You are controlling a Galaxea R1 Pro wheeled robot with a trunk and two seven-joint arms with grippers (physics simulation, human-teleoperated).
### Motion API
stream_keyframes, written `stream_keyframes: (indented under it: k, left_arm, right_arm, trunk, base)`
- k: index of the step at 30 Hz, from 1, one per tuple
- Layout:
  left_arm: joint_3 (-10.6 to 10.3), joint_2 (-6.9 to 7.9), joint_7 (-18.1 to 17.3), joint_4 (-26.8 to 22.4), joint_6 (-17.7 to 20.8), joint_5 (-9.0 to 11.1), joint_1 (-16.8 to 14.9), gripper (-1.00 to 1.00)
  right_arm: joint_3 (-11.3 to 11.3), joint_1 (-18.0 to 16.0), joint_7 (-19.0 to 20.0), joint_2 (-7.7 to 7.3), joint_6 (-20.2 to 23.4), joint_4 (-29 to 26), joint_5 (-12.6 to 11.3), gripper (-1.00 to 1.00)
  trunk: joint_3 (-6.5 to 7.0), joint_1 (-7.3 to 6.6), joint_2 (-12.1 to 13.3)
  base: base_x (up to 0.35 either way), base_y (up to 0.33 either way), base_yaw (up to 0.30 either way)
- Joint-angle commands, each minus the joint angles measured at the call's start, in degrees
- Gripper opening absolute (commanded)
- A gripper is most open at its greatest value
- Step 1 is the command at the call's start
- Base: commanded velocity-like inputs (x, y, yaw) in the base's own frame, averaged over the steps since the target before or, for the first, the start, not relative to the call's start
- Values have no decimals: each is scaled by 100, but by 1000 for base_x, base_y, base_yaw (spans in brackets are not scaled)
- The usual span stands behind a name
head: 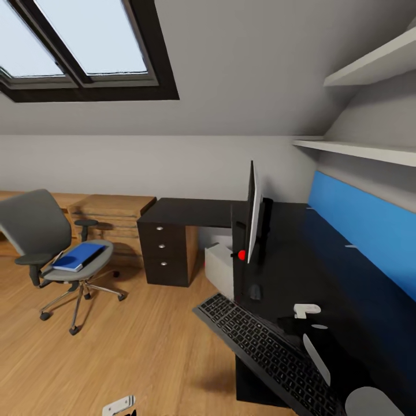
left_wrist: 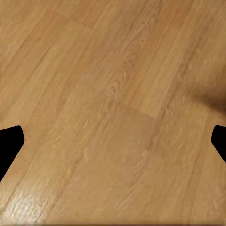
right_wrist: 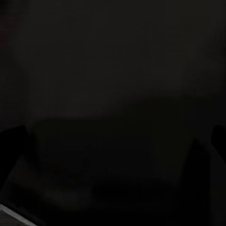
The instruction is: In the bedroom, organize the workspace by keeping the computer under the desk, ensuring the monitor is on the desk, placing the keyboard on the desk next to the monitor, placing the mouse on the desk next to the keyboard, moving the folder from the swivel chair onto the desk next to the mouse, stacking the notebook on top of the folder with the pen on top of the notebook, and positioning the swivel chair next to the desk.
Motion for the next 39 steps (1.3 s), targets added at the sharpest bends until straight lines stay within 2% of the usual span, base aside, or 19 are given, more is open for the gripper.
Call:
stream_keyframes:
  k: [1, 23, 26, 30, 34, 39]
  left_arm:
    - [27, -1, -4, 5, -19, 10, -5, 100]
    - [24, -1, -4, 5, -17, 6, -5, 100]
    - [22, -5, -4, 5, -17, 3, -5, 100]
    - [26, -14, -4, 5, -17, 1, -5, 100]
    - [23, -21, -8, 5, -17, 1, -5, 100]
    - [19, -26, -19, 5, -14, 1, -5, 100]
  right_arm:
    - [33, 1, -3, -6, 50, 400, -63, 100]
    - [-35, 1, 4, -25, 6, 328, -92, 100]
    - [-128, 1, 5, -30, 0, 103, -102, 100]
    - [-418, 2, 1, -32, 37, -304, -111, 100]
    - [-658, 3, 4, -32, 57, -481, -125, 100]
    - [-766, 1, 5, -32, 363, -778, -132, 100]
  trunk:
    - [-7, 0, -4]
    - [-7, 0, -4]
    - [-7, 0, -4]
    - [-7, 0, -4]
    - [-7, 0, -4]
    - [-7, 0, -4]
  base:
    - [-37, 31, 0]
    - [-11, 36, 0]
    - [0, 0, 0]
    - [-2, 0, 0]
    - [-124, 0, 0]
    - [-286, 0, 0]
